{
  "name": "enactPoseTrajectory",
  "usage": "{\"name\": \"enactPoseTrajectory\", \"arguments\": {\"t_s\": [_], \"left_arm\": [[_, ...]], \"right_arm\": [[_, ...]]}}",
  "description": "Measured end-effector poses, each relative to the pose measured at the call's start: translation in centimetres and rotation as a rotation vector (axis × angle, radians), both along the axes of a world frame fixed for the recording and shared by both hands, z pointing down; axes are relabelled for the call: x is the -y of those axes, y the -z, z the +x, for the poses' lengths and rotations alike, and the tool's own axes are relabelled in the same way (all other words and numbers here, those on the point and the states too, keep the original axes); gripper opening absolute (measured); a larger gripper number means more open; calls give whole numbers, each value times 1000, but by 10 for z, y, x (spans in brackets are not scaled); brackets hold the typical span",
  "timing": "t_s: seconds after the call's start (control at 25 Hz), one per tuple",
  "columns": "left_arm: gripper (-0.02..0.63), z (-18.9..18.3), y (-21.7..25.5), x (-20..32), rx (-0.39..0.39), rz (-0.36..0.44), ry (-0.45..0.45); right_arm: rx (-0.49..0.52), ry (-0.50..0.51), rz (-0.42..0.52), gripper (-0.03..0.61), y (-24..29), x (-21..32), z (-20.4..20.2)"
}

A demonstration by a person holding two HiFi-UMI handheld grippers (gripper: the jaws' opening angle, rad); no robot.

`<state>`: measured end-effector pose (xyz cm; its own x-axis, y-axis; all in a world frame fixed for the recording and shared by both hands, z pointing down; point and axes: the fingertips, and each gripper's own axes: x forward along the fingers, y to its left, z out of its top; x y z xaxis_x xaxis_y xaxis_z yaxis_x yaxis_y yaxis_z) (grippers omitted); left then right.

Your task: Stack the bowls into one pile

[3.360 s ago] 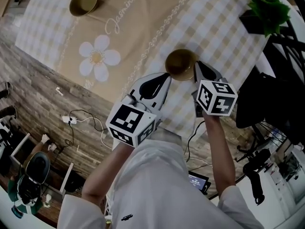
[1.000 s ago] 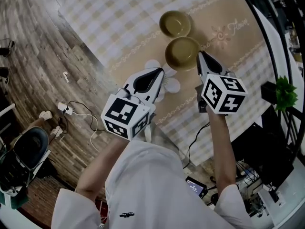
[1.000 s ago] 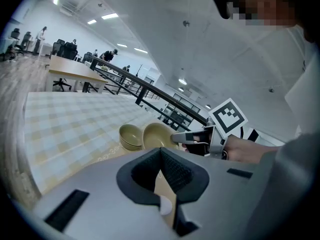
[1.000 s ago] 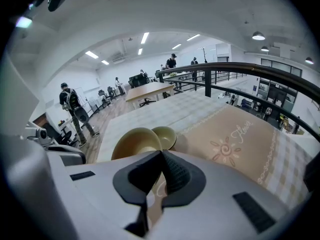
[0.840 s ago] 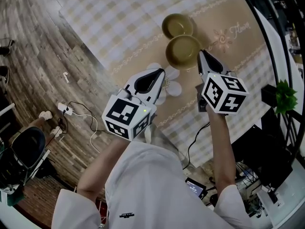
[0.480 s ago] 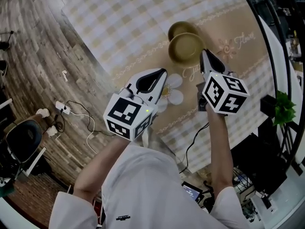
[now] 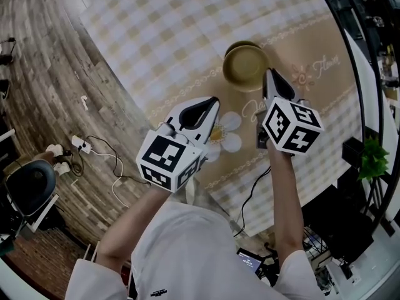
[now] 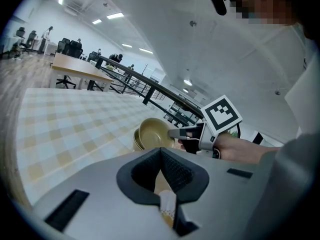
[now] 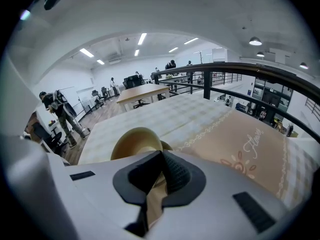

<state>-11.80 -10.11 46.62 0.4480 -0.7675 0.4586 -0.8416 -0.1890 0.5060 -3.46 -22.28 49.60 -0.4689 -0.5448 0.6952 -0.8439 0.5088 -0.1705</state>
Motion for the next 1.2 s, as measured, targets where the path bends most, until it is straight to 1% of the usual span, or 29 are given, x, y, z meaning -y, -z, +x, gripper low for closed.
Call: {"name": "enactPoseTrajectory", "arguments": {"t_s": [0.32,0.52,0.6,0.84,1.0,1.2], "left_arm": [[17,-2,-15,-2,-15,-22,21],[17,3,-20,-8,-24,-26,11],[17,3,-21,-10,-26,-31,12],[17,8,-21,-10,-24,-28,9],[17,11,-14,-14,-23,-18,16],[17,18,-2,-22,-10,1,15]], "right_arm": [[-44,3,-2,40,-23,11,-1],[-162,25,24,41,-39,9,5],[-176,24,22,53,-43,7,6],[-158,19,11,83,-44,2,10],[-150,8,18,87,-36,-2,16],[-80,-8,15,86,-19,-14,16]]}}
